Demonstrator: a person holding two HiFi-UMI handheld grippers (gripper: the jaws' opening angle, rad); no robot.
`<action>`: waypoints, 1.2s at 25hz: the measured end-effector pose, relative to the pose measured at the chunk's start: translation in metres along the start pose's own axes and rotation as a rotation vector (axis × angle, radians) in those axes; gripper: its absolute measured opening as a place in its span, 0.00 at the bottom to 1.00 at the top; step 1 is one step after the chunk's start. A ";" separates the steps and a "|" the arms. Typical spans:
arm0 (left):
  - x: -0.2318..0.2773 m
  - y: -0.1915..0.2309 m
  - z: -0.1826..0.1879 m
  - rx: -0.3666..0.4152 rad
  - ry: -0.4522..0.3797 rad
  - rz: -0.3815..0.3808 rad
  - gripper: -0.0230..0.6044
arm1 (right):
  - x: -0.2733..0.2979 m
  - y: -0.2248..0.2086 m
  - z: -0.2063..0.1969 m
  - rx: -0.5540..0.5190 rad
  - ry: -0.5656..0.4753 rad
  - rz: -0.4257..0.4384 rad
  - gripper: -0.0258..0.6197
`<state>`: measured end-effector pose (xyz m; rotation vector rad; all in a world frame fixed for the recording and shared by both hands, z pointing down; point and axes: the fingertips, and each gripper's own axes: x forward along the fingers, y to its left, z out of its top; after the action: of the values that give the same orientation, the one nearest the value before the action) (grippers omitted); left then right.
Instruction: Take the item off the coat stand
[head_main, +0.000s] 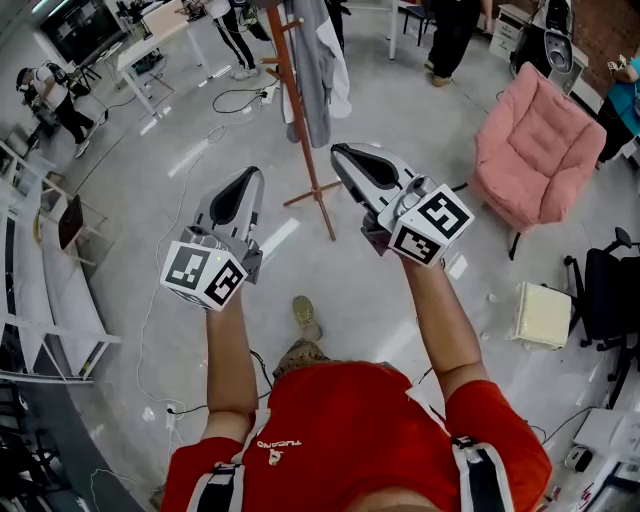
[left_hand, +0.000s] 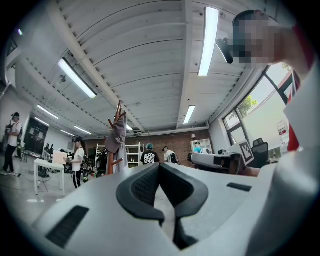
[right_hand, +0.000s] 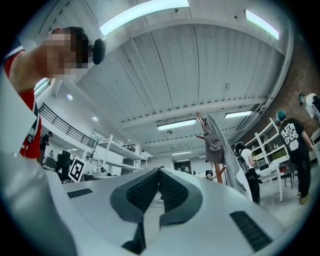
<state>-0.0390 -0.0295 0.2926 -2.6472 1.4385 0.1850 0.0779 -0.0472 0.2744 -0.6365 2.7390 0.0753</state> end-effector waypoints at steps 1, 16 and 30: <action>0.006 0.009 0.000 0.001 -0.004 -0.002 0.05 | 0.008 -0.007 -0.001 0.002 -0.002 -0.004 0.08; 0.131 0.196 0.004 0.011 -0.033 -0.131 0.05 | 0.183 -0.164 0.018 -0.058 -0.066 -0.153 0.22; 0.204 0.294 0.019 -0.001 -0.066 -0.211 0.05 | 0.300 -0.295 0.085 -0.047 -0.107 -0.246 0.49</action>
<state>-0.1765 -0.3534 0.2257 -2.7412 1.1300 0.2485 -0.0210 -0.4277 0.1031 -0.9483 2.5426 0.1119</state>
